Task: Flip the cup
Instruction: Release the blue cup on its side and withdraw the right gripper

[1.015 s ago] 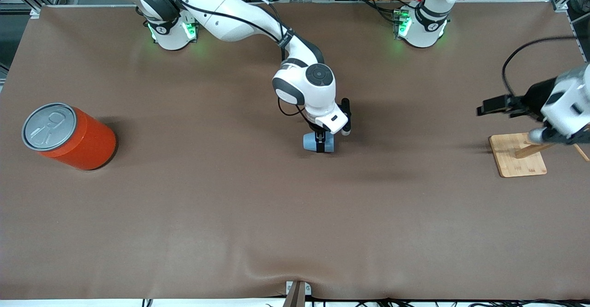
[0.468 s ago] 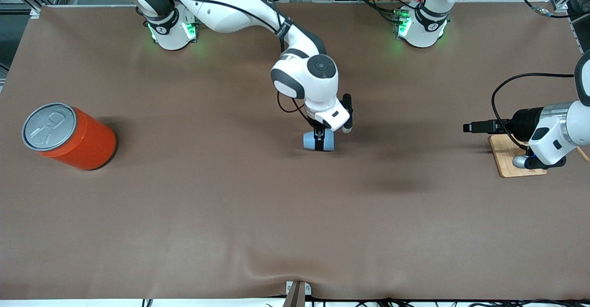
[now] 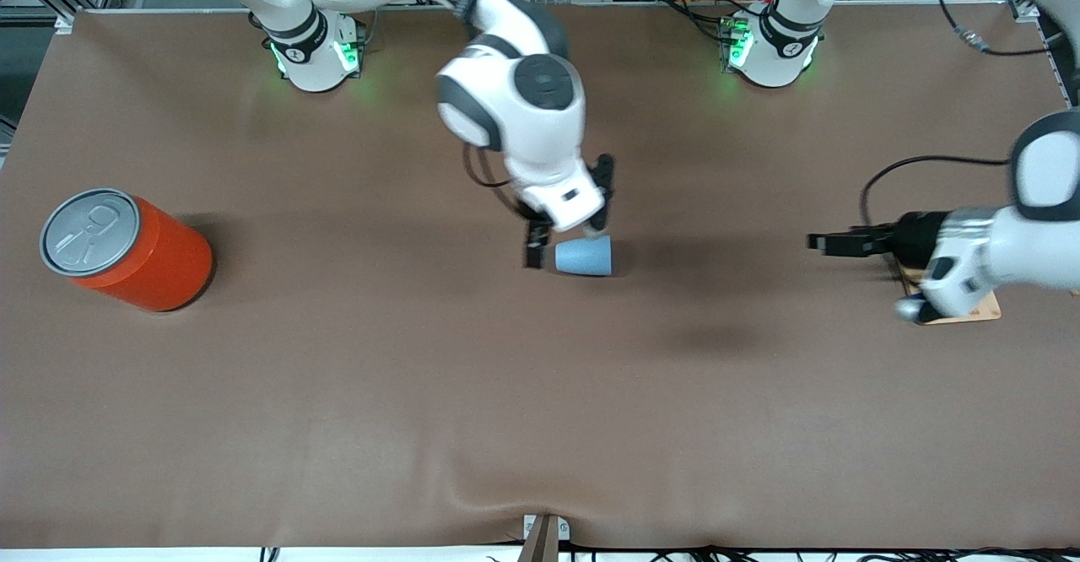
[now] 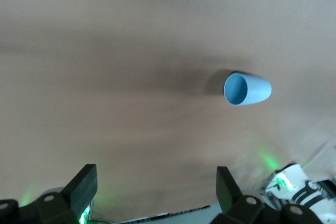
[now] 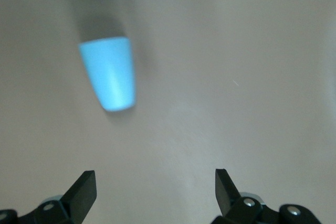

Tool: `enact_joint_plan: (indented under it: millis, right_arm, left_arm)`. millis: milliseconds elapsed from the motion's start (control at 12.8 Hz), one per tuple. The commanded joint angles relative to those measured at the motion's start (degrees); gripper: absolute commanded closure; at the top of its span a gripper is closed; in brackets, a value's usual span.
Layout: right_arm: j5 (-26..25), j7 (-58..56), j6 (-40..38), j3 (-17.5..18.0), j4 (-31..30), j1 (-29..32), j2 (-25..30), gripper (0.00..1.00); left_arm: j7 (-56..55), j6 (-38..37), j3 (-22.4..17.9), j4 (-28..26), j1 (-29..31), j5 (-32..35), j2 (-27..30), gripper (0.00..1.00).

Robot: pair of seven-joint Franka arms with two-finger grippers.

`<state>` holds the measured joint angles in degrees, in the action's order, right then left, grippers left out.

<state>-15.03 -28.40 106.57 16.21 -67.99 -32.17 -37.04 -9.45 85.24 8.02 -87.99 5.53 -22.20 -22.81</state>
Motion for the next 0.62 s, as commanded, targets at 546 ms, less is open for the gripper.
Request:
enact_joint_plan:
  millis: [546]
  right_arm:
    - [3.7, 0.2, -6.3, 3.8, -0.7, 26.4, 9.1, 0.00]
  left_arm:
    - [-1.1, 18.1, 1.0, -6.8, -14.5, -5.8, -6.6, 0.00]
